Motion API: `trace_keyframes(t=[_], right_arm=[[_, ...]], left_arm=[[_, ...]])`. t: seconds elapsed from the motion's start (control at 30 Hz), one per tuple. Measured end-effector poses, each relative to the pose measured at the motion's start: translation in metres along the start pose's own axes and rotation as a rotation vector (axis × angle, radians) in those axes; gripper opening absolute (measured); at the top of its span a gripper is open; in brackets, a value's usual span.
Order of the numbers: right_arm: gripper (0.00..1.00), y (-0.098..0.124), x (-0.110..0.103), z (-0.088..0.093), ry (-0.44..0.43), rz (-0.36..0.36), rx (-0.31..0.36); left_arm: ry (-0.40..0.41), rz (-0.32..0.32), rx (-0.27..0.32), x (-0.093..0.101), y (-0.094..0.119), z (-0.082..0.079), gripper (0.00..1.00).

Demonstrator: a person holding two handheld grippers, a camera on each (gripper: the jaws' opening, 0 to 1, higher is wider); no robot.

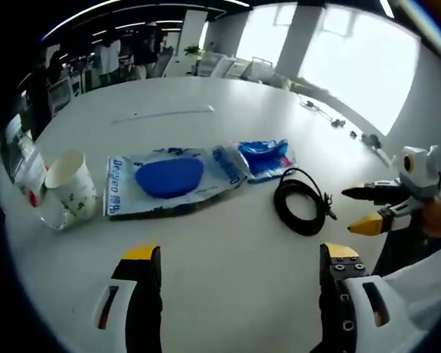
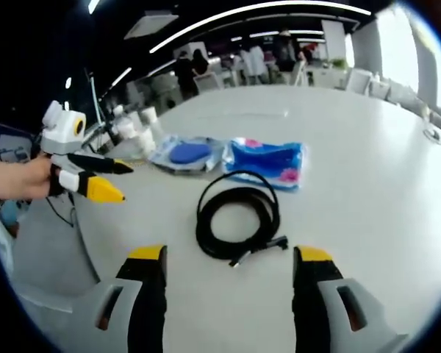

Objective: Arrange the tabletop items into an orderly group along one side of the table until the central work area is clear of visible clutter.

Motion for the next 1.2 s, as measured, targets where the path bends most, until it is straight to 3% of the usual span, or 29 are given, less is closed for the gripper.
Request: trace_keyframes(t=[1.2], right_arm=[[0.66,0.008,-0.043,0.020,-0.021,0.049,-0.017]], left_arm=[[0.024,-0.036,0.028,-0.046,0.056,0.033,0.85]])
Point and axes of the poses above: the point that each gripper's makers call its tool centre point, and the gripper's own axes: y roughly backward along the fingers, x roughly to its right, z roughly out of its underside, the point moved 9 cm from there along y, roughly backward along the fingers, and after that the axes turned 2 degrees about z, right-handed, at the moved point
